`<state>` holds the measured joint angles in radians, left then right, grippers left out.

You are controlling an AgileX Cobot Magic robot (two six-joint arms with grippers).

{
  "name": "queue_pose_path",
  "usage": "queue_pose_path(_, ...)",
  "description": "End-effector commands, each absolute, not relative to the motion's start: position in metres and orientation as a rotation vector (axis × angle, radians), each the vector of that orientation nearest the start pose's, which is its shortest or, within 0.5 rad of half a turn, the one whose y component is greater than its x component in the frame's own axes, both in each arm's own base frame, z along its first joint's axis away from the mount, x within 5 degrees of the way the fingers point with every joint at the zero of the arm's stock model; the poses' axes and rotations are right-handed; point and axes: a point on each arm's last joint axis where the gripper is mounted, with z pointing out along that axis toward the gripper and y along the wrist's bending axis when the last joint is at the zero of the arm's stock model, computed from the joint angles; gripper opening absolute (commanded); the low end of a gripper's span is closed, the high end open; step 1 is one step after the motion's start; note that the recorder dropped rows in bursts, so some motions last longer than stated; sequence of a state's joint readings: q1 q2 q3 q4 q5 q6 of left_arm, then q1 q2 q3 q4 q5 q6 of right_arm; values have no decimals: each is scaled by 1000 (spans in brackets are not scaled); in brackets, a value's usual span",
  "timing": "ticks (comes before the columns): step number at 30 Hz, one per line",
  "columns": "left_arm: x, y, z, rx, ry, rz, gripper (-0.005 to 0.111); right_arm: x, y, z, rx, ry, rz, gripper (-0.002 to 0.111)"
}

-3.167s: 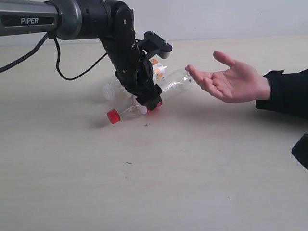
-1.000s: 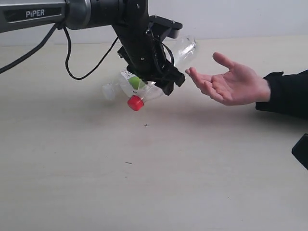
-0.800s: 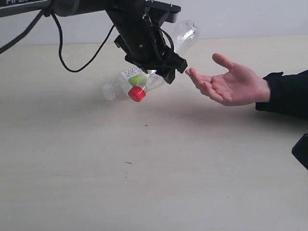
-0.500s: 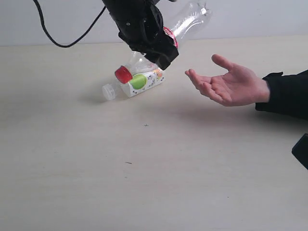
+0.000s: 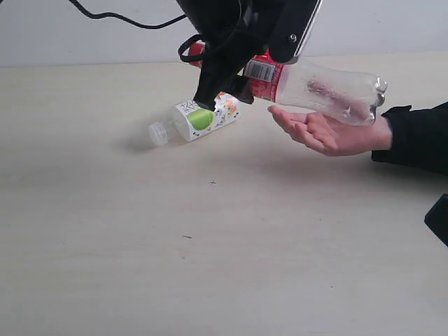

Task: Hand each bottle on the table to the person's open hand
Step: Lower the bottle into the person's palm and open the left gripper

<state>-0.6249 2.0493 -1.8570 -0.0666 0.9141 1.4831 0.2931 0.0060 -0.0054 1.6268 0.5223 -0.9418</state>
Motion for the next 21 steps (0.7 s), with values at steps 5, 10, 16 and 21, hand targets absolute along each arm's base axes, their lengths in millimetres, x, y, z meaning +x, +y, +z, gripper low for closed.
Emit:
queue_pose_path(5,385,-285,263,2392,893,410,0,29,56,215,-140,1573,1168,0)
queue_pose_path(10,397,-293,262,2343,732,539,0,29,56,215,-140,1573,1168,0)
queue_pose_path(16,403,-307,255,2359,639,570,0,29,56,215,-140,1573,1168,0)
queue_pose_path(21,408,-315,239,2348,594,592,0,29,56,215,-140,1573,1168,0)
